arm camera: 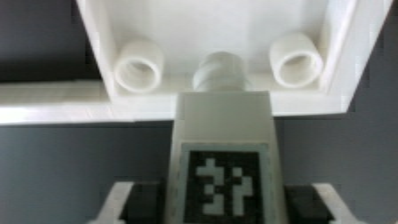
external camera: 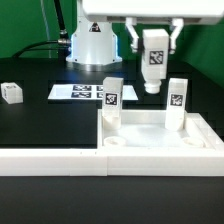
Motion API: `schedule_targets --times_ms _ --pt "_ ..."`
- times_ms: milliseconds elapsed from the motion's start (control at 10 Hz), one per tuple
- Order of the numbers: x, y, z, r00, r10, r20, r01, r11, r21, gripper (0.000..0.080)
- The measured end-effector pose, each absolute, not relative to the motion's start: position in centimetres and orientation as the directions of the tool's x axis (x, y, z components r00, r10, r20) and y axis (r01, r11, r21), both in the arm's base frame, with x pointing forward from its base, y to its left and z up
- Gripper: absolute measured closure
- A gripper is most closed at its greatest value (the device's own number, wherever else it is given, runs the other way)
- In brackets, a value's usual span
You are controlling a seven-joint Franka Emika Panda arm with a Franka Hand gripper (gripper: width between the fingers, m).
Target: Assemble square table
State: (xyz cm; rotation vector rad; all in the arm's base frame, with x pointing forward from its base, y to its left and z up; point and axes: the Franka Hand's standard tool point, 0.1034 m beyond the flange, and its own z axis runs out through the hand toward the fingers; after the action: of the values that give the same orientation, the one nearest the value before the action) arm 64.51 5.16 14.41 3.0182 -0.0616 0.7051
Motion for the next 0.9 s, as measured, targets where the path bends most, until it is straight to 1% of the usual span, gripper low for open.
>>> schedule_targets --times_ms 100,400,500,700,900 --pt "64.6 5.2 13.8 0.896 -0.028 0.443 -0.047 -0.998 0.034 0.0509" --pt "64.6 5.4 13.8 0.892 -0.029 0.452 -0.049 -0.998 0.031 0.0509" --pt "64.6 6.7 13.5 0.87 -0.03 0.492 -0.046 -0.999 0.021 0.0509" --pt "65.3 9.3 12.4 0.853 -0.034 0.521 -0.044 -0.999 0.007 0.0509" --pt "65.8 10.2 11.6 0.85 -0.046 0.524 -0.053 -0.999 -0.001 0.0509"
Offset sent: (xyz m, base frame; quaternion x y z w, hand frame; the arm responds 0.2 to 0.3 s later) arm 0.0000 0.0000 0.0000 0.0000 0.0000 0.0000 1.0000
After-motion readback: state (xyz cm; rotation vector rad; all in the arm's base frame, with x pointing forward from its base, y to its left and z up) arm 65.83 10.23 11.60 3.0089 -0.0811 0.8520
